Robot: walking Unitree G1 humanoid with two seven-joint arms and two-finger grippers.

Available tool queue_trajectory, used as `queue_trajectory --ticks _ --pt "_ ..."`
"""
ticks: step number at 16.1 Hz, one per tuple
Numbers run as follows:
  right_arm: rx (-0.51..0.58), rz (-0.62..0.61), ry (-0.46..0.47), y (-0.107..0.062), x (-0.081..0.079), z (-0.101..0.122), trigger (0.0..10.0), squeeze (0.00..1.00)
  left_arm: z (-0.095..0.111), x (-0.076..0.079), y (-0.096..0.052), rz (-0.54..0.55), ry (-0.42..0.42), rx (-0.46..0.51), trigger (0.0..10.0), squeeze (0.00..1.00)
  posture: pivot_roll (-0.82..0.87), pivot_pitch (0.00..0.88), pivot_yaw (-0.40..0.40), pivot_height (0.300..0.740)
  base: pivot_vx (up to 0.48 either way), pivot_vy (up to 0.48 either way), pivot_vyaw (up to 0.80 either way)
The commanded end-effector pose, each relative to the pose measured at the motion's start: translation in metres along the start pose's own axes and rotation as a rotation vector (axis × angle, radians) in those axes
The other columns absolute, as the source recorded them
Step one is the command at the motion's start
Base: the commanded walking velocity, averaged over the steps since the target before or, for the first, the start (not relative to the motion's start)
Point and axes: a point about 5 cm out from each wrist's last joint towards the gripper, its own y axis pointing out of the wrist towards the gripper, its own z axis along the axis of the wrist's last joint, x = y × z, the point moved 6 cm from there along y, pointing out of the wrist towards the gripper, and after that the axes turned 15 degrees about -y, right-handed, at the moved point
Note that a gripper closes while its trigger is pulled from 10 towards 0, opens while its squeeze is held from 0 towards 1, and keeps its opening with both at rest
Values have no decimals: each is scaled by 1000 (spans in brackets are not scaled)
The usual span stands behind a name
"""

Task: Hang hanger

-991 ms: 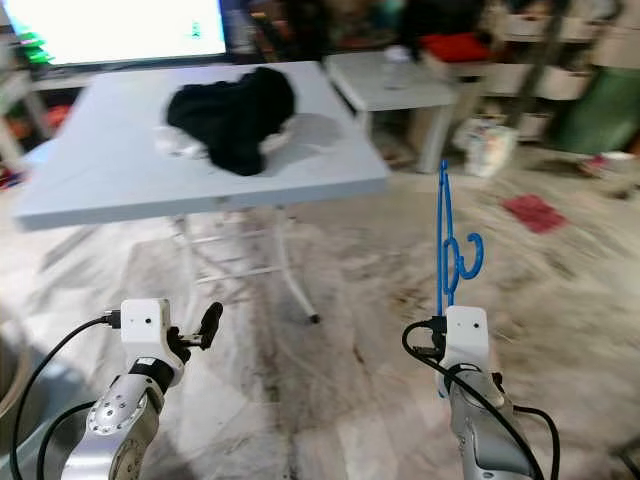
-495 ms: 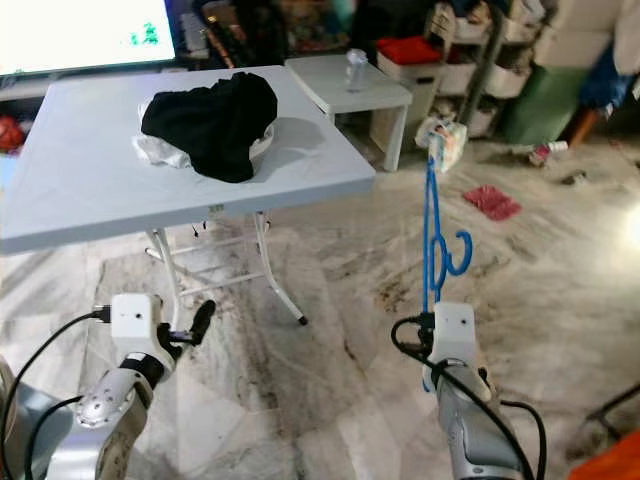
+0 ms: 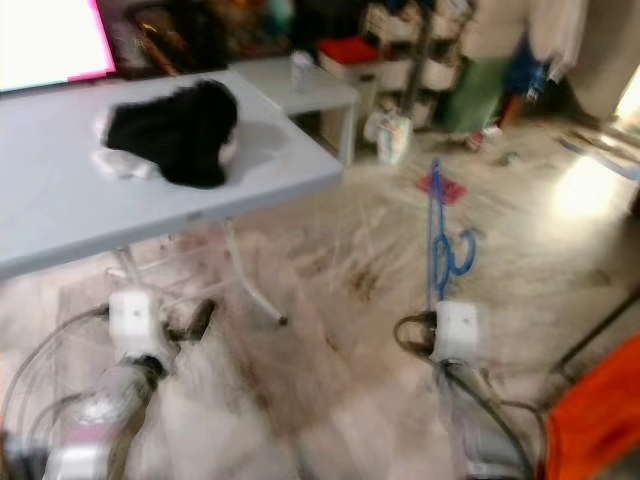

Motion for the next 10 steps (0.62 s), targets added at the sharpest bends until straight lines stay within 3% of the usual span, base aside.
queue_trajectory --ticks 1,10 --pt "28 12 6 1 -5 11 10000 0 2 -10 -2 21 12 -4 10000 0 44 0 -31 740 0 341 -575" --pt "16 -33 14 4 3 8 10000 0 -3 -7 -3 5 20 -25 10000 0 49 0 -34 740 0 343 -800"
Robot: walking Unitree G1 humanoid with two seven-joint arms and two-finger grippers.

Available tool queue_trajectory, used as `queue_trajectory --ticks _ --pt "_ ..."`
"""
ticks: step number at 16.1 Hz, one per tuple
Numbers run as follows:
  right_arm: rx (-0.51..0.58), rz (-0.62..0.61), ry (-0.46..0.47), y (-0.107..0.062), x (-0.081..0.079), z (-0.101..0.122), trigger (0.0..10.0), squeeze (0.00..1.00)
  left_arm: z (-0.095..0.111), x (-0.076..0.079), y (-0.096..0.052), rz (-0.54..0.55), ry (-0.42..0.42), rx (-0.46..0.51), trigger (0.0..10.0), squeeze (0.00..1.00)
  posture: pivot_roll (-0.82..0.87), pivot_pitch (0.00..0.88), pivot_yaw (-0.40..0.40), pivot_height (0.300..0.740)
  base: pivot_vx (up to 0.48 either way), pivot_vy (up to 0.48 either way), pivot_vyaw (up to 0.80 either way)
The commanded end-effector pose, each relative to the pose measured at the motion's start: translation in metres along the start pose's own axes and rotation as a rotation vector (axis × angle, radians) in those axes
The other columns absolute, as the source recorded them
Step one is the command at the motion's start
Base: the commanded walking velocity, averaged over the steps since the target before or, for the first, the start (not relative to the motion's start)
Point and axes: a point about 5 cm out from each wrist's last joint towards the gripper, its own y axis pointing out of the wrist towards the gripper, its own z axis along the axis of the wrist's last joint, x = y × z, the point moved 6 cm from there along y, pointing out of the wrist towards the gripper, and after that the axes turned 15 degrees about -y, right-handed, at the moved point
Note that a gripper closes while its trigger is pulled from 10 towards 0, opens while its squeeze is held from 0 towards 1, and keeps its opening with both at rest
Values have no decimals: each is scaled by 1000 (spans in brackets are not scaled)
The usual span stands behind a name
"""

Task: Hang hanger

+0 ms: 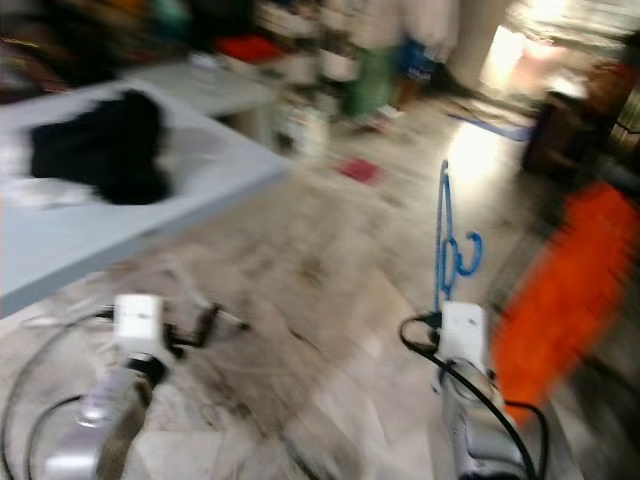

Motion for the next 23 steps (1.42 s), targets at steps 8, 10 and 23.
queue_trajectory --ticks 8,10,23 --pt "-6 -55 13 2 12 -2 10000 0 1 9 2 -20 110 18 10000 0 51 0 -32 740 0 179 -800" --pt "-18 -66 14 1 14 -5 10000 0 7 6 3 4 157 65 10000 0 52 0 -31 740 0 0 -800" --pt "-41 -87 24 3 17 -8 10000 0 -2 29 2 -155 76 32 10000 0 34 0 -31 740 251 0 -533"
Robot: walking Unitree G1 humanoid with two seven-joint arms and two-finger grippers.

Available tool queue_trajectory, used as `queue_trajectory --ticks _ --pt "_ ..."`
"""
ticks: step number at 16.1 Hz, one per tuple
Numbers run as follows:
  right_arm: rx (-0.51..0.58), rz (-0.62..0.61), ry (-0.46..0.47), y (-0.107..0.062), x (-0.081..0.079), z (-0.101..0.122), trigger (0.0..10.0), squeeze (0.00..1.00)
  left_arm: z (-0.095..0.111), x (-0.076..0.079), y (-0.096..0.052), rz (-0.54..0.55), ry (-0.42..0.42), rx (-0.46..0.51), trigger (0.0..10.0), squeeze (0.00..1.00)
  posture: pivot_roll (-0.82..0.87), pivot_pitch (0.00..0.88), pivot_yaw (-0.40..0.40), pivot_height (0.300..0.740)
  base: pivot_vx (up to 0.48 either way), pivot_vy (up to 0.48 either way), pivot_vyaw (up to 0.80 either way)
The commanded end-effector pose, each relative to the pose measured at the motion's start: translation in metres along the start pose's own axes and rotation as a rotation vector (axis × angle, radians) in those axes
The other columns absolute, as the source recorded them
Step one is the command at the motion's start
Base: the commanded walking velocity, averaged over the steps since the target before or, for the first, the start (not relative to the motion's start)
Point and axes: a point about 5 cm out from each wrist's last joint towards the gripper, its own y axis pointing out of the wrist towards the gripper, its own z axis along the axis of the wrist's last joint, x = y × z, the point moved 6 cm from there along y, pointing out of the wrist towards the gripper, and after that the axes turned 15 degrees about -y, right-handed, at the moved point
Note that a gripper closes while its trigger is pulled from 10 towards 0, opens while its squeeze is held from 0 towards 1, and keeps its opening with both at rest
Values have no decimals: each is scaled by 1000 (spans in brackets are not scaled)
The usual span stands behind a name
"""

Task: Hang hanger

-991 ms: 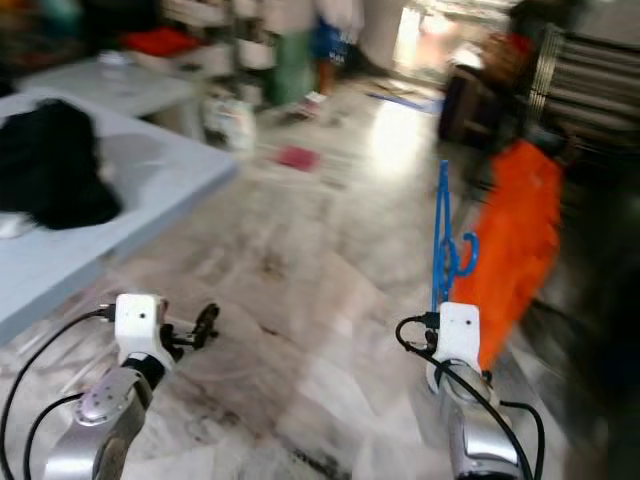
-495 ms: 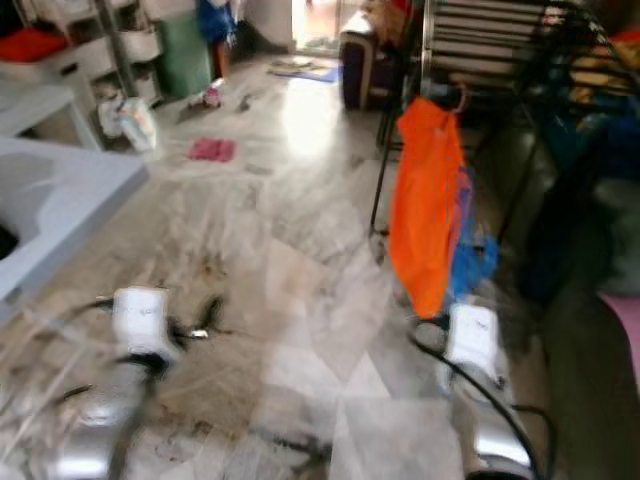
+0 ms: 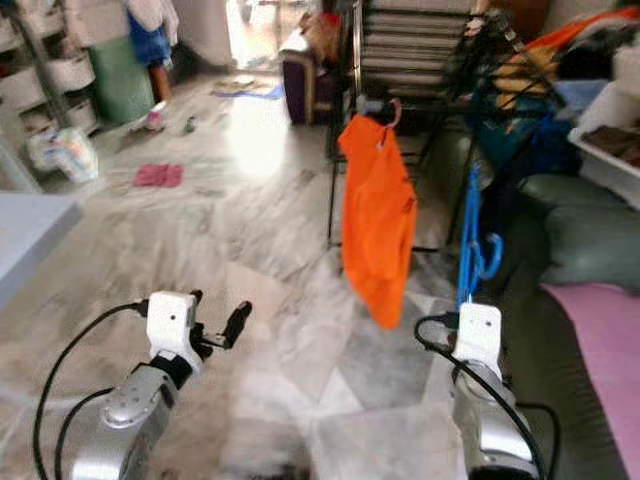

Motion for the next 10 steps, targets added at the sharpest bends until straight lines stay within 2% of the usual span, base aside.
queue_trajectory --ticks 1,7,10 --pt "9 -10 -6 1 4 3 10000 0 3 0 1 -1 -5 5 10000 0 34 0 -31 740 304 0 0" --pt "5 2 -23 -2 2 1 10000 0 -3 8 1 -38 -16 -16 10000 0 33 0 -36 740 318 0 0" --pt "-12 16 -28 -2 4 -4 10000 0 -5 10 -1 -41 -31 -23 10000 0 31 0 -35 740 480 0 0"
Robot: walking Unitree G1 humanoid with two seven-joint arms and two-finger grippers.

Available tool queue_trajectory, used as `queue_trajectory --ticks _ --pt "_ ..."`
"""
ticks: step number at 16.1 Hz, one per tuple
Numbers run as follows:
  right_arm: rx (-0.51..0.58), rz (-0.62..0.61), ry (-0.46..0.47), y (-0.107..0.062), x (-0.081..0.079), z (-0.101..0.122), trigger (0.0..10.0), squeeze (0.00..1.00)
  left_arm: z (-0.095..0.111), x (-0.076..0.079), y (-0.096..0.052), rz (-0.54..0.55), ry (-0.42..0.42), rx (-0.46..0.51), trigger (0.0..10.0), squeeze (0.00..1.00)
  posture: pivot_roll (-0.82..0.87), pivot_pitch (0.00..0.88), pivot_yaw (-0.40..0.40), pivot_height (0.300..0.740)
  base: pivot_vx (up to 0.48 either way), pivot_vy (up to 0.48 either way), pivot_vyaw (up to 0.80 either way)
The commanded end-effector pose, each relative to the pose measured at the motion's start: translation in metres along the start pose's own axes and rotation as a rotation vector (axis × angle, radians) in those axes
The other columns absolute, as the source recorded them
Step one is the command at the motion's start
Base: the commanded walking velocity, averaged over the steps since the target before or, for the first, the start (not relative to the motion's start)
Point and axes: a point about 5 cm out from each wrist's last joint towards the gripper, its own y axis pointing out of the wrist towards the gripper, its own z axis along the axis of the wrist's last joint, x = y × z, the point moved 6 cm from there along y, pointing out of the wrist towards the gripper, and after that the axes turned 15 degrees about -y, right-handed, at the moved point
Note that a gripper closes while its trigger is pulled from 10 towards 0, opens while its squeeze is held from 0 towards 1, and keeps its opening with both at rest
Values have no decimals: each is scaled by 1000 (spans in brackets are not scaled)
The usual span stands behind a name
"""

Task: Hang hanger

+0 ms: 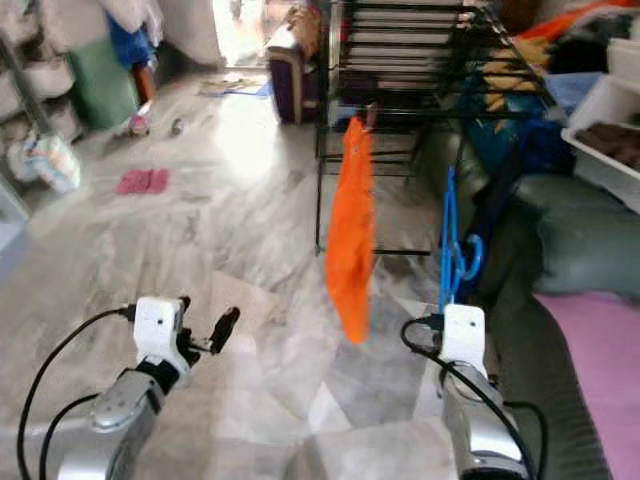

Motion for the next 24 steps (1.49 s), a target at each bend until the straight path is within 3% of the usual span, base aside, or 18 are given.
queue_trajectory --ticks 1,5,8,10,12,15,17,20,24 --pt "-8 -29 2 -1 13 -2 10000 0 -3 14 2 -47 -7 -14 10000 0 31 0 -34 740 480 0 0" --pt "-54 30 23 3 0 -11 10000 0 -7 14 2 -51 -6 -35 10000 0 37 0 -33 740 480 0 0" --pt "-55 90 -5 5 -9 -4 10000 0 -6 14 5 -49 -1 -36 10000 0 34 0 -30 740 480 0 0" --pt "-83 196 47 4 -25 1 10000 0 12 8 13 -3 29 29 10000 0 33 0 -31 740 480 0 0" --pt "-145 194 68 2 -25 -10 10000 0 23 1 13 27 34 60 10000 0 38 0 -37 740 480 0 0" --pt "-192 233 104 0 -30 -15 10000 0 23 -6 10 55 35 57 10000 0 38 0 -34 740 480 0 0" --pt "-188 338 93 -4 -43 -9 10000 0 26 -6 12 60 38 66 10000 0 40 0 -35 740 480 0 0" --pt "-184 359 40 -5 -45 -7 10000 0 24 -6 11 60 33 57 10000 0 44 0 -36 740 446 0 0" --pt "-156 320 -8 1 -31 3 10000 0 22 -5 11 55 29 50 10000 0 47 0 -36 740 437 0 0"
